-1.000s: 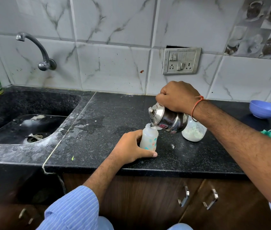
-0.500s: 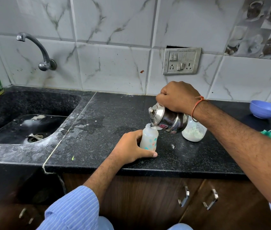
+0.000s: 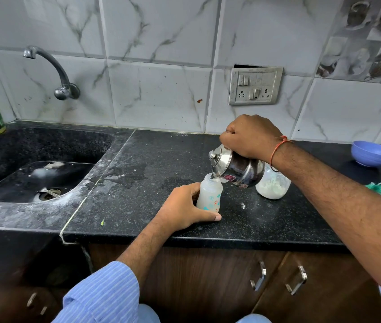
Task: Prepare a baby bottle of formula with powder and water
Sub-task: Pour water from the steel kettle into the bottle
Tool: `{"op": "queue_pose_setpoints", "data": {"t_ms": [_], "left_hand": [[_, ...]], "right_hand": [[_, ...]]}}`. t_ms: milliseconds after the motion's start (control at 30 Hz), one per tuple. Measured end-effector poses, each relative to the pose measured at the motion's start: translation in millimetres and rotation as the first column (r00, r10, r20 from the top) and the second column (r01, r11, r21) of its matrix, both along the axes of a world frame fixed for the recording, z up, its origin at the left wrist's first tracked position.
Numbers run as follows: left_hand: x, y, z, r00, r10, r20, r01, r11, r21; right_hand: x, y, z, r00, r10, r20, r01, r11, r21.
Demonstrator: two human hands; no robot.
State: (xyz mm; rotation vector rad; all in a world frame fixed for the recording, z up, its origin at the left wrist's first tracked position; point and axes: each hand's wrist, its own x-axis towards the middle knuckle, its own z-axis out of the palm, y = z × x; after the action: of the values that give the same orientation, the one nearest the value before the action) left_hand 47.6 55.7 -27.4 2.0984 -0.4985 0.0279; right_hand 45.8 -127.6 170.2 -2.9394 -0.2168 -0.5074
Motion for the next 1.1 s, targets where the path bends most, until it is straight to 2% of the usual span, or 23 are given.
{"op": "queue_pose_setpoints", "data": {"t_ms": [633, 1100], "left_hand": [[-2.0, -0.1, 1.7, 1.000, 0.000, -0.013, 0.000, 1.000, -0.001], [-3.8, -0.6, 4.5, 1.000, 0.010, -0.010, -0.010, 1.000, 0.024]], "right_hand": [[0.2, 0.1, -1.0, 1.000, 0.004, -0.002, -0.004, 1.000, 0.002], [-1.6, -9.2, -6.4, 1.000, 0.007, 0.010, -0.008, 0.996, 0.087]]}}
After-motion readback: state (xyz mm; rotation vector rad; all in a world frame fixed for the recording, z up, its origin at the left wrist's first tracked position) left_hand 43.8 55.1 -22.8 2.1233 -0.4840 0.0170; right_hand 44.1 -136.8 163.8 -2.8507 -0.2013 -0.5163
